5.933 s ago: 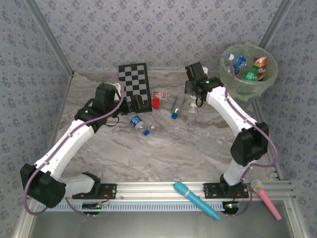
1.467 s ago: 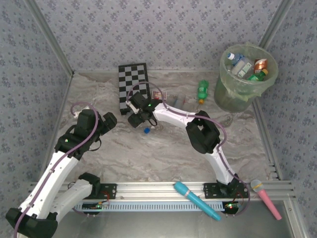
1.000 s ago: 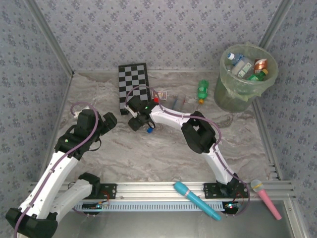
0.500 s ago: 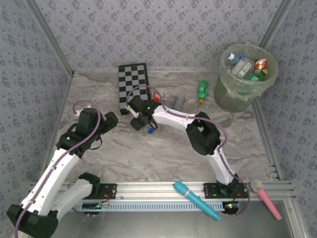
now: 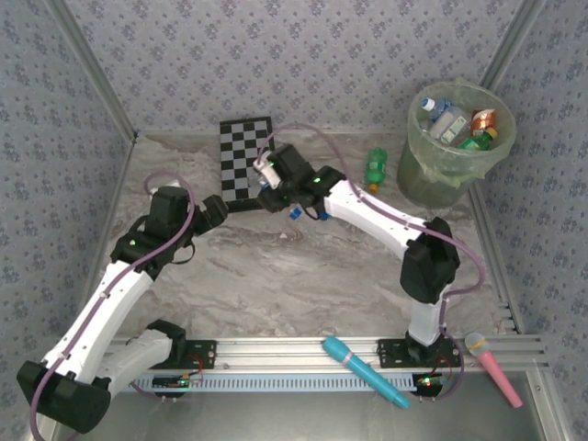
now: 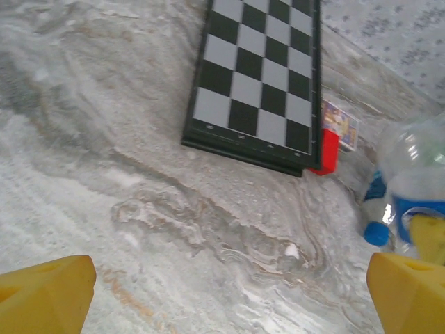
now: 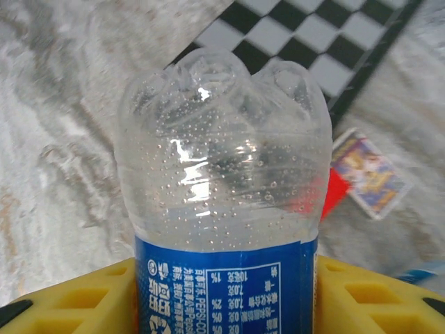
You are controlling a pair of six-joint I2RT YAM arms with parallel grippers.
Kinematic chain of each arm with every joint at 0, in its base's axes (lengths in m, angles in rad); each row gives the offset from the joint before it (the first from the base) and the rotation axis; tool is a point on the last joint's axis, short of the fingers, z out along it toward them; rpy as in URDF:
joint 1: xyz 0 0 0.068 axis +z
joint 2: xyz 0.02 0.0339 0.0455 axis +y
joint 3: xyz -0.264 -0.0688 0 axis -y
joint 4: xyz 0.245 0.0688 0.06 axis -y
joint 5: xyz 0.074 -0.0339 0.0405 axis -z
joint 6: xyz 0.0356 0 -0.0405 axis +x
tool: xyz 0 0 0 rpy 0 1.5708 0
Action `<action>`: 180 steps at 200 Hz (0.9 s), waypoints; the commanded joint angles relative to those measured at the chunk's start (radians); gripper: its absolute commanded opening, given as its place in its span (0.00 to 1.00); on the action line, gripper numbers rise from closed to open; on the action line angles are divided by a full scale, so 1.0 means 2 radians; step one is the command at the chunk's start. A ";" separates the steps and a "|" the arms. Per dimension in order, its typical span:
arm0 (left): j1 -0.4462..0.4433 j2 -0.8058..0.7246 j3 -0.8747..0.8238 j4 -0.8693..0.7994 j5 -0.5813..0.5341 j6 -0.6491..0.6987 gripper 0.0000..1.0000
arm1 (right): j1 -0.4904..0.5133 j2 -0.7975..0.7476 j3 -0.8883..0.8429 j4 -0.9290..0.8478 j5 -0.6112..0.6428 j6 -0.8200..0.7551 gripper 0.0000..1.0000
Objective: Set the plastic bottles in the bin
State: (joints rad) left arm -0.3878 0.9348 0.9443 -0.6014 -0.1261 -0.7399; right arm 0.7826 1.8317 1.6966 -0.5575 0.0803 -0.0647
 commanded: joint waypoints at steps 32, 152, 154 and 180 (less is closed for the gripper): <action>-0.013 0.044 0.060 0.084 0.086 0.061 1.00 | -0.065 -0.080 0.019 -0.048 0.056 -0.070 0.55; -0.049 0.161 0.166 0.141 0.162 0.101 1.00 | -0.264 -0.174 0.031 -0.042 0.090 -0.166 0.55; -0.049 0.162 0.167 0.142 0.163 0.101 1.00 | -0.268 -0.175 0.032 -0.041 0.089 -0.167 0.55; -0.049 0.175 0.179 0.142 0.175 0.101 1.00 | -0.303 -0.176 0.038 -0.024 0.102 -0.195 0.55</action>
State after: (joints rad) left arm -0.4808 1.2659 1.2522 -0.3481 0.1764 -0.5575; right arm 0.2264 1.5070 1.7317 -0.6498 0.2527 -0.3805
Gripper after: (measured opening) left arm 0.997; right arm 0.551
